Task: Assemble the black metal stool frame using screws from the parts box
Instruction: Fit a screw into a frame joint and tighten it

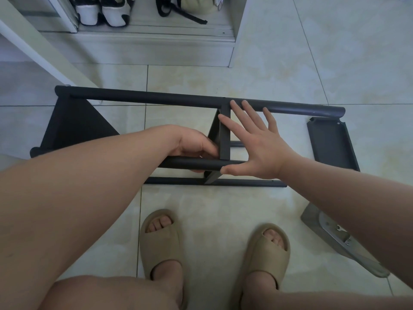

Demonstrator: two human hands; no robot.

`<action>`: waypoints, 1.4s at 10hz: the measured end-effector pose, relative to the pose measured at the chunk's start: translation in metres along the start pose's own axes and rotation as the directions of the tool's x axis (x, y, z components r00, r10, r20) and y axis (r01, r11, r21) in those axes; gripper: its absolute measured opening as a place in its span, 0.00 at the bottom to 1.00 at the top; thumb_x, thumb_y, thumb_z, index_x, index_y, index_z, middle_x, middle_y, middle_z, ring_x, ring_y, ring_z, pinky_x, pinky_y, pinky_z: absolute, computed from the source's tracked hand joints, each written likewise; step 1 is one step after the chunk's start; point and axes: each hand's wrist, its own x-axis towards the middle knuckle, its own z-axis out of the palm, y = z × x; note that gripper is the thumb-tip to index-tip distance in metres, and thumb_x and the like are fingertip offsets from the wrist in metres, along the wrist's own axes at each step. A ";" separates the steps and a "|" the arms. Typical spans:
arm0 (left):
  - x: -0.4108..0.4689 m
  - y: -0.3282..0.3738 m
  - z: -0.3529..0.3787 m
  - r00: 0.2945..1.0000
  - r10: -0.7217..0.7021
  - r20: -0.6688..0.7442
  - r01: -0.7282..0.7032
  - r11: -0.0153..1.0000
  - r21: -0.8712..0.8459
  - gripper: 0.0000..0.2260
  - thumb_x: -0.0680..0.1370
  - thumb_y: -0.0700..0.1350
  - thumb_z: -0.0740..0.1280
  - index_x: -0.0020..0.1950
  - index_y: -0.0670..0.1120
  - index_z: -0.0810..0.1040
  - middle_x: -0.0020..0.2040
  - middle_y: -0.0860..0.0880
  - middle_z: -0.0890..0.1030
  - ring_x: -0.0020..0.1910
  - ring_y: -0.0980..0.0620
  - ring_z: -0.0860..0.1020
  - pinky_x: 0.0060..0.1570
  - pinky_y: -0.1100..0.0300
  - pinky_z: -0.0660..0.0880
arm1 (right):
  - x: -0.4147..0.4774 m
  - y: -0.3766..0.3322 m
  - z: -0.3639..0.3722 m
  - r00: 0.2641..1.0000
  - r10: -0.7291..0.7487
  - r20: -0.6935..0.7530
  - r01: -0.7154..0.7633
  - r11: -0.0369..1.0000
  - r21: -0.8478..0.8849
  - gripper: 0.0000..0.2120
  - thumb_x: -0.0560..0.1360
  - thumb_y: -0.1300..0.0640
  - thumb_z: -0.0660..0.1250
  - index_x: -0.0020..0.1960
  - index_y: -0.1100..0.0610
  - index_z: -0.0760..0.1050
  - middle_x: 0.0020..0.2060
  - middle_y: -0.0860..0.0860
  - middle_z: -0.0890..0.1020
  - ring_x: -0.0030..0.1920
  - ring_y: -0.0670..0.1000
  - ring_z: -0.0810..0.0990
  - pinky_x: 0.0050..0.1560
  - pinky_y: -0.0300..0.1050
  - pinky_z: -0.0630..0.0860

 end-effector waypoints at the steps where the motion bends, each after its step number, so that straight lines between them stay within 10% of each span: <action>1: -0.002 0.000 -0.001 0.999 0.019 0.038 -0.018 1.000 -0.022 0.08 0.74 0.42 0.69 0.53 0.44 0.81 0.45 0.46 0.81 0.42 0.50 0.78 0.46 0.56 0.75 | 0.000 0.000 0.000 1.000 0.000 -0.003 0.000 1.000 -0.003 0.53 0.65 0.20 0.53 0.82 0.43 0.44 0.82 0.47 0.39 0.81 0.51 0.35 0.78 0.62 0.35; 14: 0.000 0.002 0.000 1.000 -0.025 0.004 0.025 1.000 0.016 0.07 0.75 0.47 0.70 0.49 0.45 0.83 0.39 0.48 0.82 0.38 0.52 0.79 0.46 0.55 0.75 | 0.001 0.000 0.000 1.000 0.002 0.002 -0.002 1.000 0.000 0.53 0.65 0.20 0.54 0.83 0.43 0.45 0.82 0.47 0.39 0.81 0.50 0.35 0.78 0.62 0.35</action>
